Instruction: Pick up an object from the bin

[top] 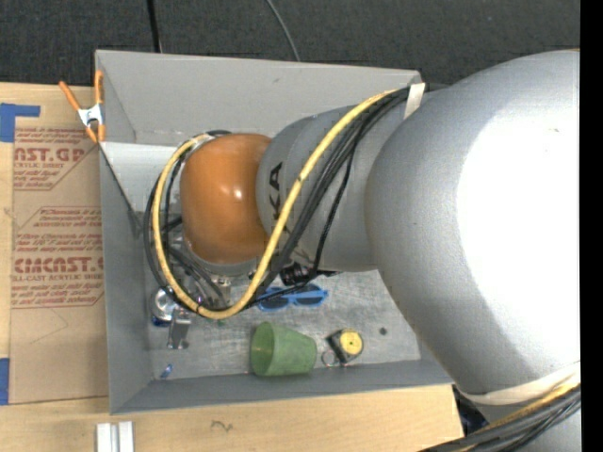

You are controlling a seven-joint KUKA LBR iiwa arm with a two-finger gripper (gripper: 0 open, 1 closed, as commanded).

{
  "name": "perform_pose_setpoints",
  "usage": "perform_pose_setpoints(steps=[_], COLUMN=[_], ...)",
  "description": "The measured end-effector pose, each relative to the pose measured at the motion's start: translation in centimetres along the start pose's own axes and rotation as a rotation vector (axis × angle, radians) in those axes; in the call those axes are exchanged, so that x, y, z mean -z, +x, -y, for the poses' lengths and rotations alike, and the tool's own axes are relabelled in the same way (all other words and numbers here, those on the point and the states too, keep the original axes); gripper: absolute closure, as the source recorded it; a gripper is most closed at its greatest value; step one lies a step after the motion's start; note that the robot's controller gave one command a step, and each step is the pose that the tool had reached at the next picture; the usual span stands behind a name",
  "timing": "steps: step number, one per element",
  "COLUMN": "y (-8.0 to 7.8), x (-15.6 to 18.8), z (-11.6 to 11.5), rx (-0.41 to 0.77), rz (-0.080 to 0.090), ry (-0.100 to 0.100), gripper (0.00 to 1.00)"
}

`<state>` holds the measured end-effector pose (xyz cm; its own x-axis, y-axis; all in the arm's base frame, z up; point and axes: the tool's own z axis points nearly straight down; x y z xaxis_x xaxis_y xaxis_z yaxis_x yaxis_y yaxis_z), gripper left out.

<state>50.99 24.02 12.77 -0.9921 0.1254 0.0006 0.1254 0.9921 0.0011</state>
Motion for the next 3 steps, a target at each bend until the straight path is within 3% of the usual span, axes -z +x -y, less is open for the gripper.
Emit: perform_pose_setpoints(steps=[1, 2, 3], y=[-0.1, 0.1, 0.1], x=[-0.1, -5.6, -5.6], z=[1.2, 0.1, 0.1], rx=[-0.067, -0.329, -0.329], rz=[0.000, 0.004, 0.002], ry=[0.001, -0.002, -0.001], gripper=[0.00, 0.00, 0.00])
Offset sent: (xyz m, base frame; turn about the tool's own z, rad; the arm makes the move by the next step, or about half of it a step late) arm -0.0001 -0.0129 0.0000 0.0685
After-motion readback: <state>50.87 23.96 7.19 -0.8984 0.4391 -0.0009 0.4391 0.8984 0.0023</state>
